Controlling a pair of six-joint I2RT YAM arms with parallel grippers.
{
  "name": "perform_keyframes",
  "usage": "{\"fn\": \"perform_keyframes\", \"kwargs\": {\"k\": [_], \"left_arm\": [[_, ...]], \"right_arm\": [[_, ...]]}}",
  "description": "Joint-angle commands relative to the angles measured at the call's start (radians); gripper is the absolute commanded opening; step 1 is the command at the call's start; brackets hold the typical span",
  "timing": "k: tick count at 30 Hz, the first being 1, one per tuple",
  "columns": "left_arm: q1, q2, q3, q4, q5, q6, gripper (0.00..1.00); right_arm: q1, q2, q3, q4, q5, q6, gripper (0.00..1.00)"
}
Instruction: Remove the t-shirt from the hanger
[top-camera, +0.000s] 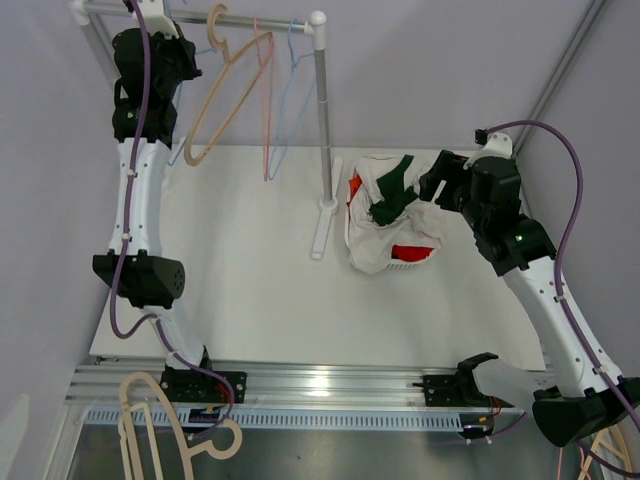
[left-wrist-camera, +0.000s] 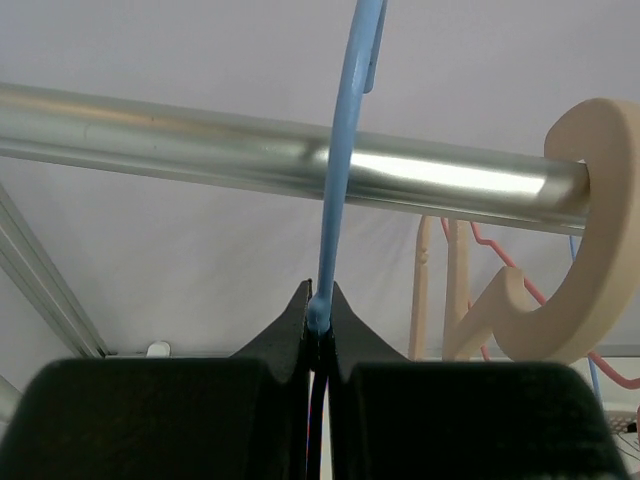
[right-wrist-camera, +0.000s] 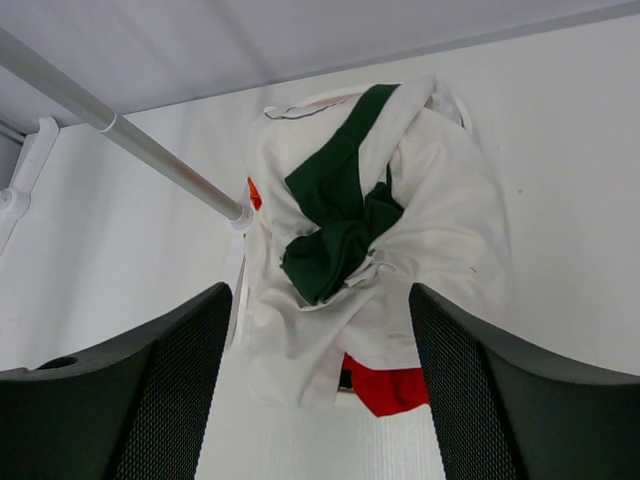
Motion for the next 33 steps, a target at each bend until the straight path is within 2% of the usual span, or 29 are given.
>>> {"fn": "perform_keyframes", "kwargs": {"k": [1,3,4,6,11,14,20,21,22,23,25,26,29,31,32,33], "left_arm": [[-0.016,0.005,0.045,0.036,-0.053,0.043,0.01],[-0.016,0.002,0.028,0.031,-0.053,0.039,0.03],[-0.016,-0.001,0.025,0.031,-0.056,0.037,0.19],[-0.016,-0.013,0.000,0.039,-0.085,0.034,0.32],[-0.016,-0.030,-0.008,0.039,-0.119,0.036,0.39],[-0.016,-0.056,-0.014,0.033,-0.148,0.024,0.52],[-0.016,-0.171,-0.011,-0.033,-0.289,-0.019,0.84],[-0.016,-0.191,-0.014,-0.050,-0.306,-0.030,0.96],[-0.016,-0.232,-0.017,-0.090,-0.321,-0.059,0.99],[-0.016,-0.254,-0.021,-0.111,-0.315,-0.076,1.00],[-0.019,-0.300,-0.027,-0.186,-0.288,-0.116,1.00],[-0.024,-0.320,-0.026,-0.214,-0.256,-0.154,0.99],[-0.062,-0.413,-0.029,-0.337,-0.209,-0.171,1.00],[-0.111,-0.516,-0.105,-0.378,-0.194,-0.176,0.99],[-0.128,-0.559,-0.145,-0.386,-0.185,-0.167,0.99],[-0.148,-0.667,-0.297,-0.375,-0.186,-0.162,0.99]], "right_arm": [[-0.001,-0.016,-0.001,0.014,0.002,-0.010,0.76],[-0.001,-0.019,-0.002,0.015,-0.001,-0.010,0.76],[-0.001,-0.020,-0.002,0.017,-0.007,-0.007,0.76],[-0.001,-0.023,-0.004,0.020,-0.011,-0.007,0.76],[-0.001,-0.033,-0.019,0.025,-0.018,-0.004,0.76],[-0.001,-0.037,-0.036,0.035,-0.026,-0.001,0.76],[-0.003,-0.046,-0.050,0.064,-0.049,0.002,0.76],[-0.003,-0.053,-0.056,0.071,-0.060,0.002,0.76],[-0.003,-0.060,-0.059,0.089,-0.067,-0.004,0.76],[-0.003,-0.060,-0.061,0.100,-0.073,-0.004,0.78],[-0.004,-0.063,-0.052,0.100,-0.081,-0.006,0.96],[-0.003,-0.063,-0.044,0.098,-0.086,-0.009,1.00],[-0.003,-0.071,-0.015,0.091,-0.101,-0.026,0.99],[-0.003,-0.095,-0.013,0.098,-0.106,-0.032,1.00],[-0.006,-0.103,-0.013,0.098,-0.103,-0.033,0.99],[-0.004,-0.111,-0.013,0.091,-0.098,-0.035,1.00]]}}
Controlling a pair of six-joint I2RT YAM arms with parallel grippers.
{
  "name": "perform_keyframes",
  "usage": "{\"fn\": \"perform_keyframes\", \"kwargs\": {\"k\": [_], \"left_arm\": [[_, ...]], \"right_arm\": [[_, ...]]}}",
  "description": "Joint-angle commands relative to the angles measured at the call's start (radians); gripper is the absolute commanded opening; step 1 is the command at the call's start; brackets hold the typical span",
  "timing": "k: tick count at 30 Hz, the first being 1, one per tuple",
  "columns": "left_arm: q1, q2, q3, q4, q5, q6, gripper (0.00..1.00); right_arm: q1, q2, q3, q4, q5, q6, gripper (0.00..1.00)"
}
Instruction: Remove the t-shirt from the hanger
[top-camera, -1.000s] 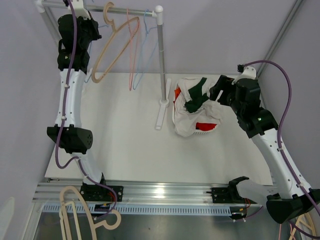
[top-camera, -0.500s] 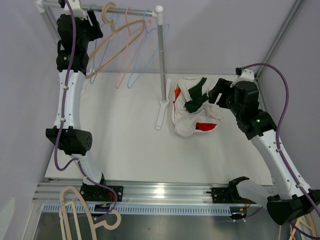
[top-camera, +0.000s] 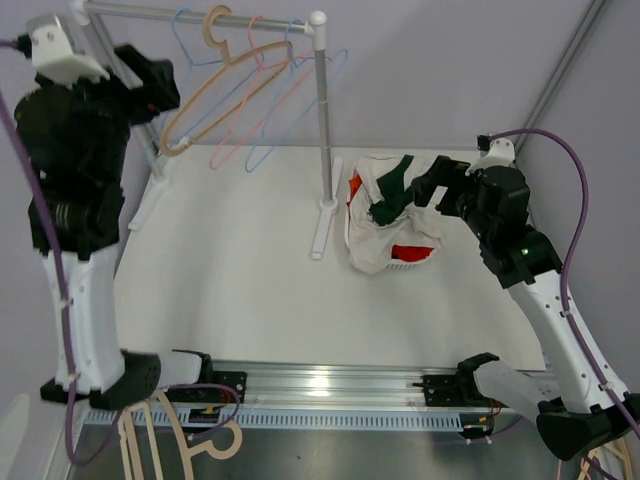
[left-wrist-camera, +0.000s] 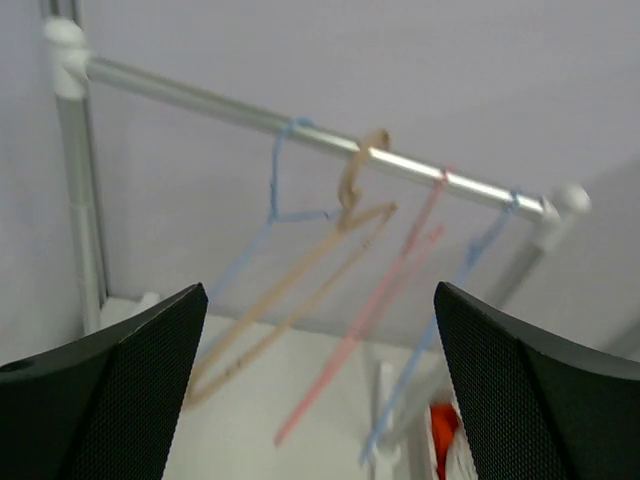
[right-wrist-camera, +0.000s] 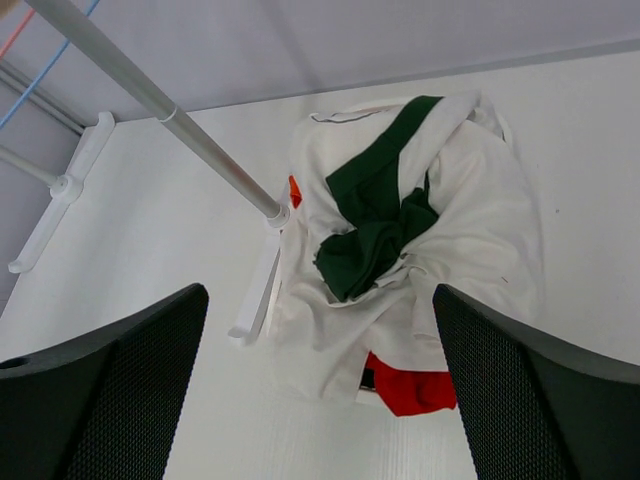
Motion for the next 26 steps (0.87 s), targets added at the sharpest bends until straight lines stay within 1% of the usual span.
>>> {"fn": "perform_keyframes", "kwargs": {"k": [1,2,3,4,5,6,7,8,11,15,18,22,24,26], "left_arm": [[-0.071,-0.205,-0.222,-0.087,0.043,-0.027,0.99],[-0.076,-0.267,-0.288,-0.034,0.049,-0.037,1.00],[-0.077,-0.330,-0.422,0.002,0.079,-0.048,0.99],[-0.077,-0.453,-0.550,0.033,0.092,-0.065,0.99],[-0.077,-0.509,-0.601,0.056,0.104,-0.077,1.00],[-0.077,-0.560,-0.700,0.083,0.115,-0.086,0.99],[-0.077,-0.651,-0.786,0.096,0.137,-0.100,1.00],[-0.077,-0.689,-0.854,0.105,0.145,-0.108,0.99],[-0.076,-0.784,-0.948,0.093,0.164,-0.122,1.00],[-0.077,-0.830,-1.028,0.056,0.164,-0.114,0.99],[-0.077,-0.830,-1.117,0.051,0.164,-0.100,0.99],[-0.077,-0.798,-1.151,0.021,0.144,-0.094,0.99],[-0.077,-0.792,-1.160,0.025,0.141,-0.099,1.00],[-0.077,-0.790,-1.174,0.041,0.148,-0.099,0.99]], "right_arm": [[-0.004,-0.062,0.044,0.032,-0.005,-0.025,0.99],[-0.004,-0.071,0.041,0.025,0.003,-0.025,0.99],[-0.006,-0.082,0.036,0.012,0.006,-0.025,0.99],[-0.004,-0.103,0.030,0.006,0.011,-0.023,1.00],[-0.004,-0.112,0.012,0.003,0.012,-0.023,0.99],[-0.006,-0.122,0.002,-0.006,0.006,-0.022,1.00],[-0.007,-0.132,-0.007,-0.011,-0.003,-0.022,1.00],[-0.007,-0.154,-0.019,-0.015,-0.011,-0.019,0.99],[-0.006,-0.200,-0.076,-0.025,-0.026,-0.002,0.99],[-0.003,-0.247,-0.156,-0.028,-0.038,-0.005,0.99],[-0.004,-0.278,-0.185,-0.038,-0.028,-0.016,1.00],[-0.004,-0.309,-0.225,-0.032,-0.021,-0.019,0.99],[-0.004,-0.304,-0.222,-0.040,-0.029,-0.019,0.97],[-0.004,-0.301,-0.223,-0.041,-0.035,-0.017,1.00]]}}
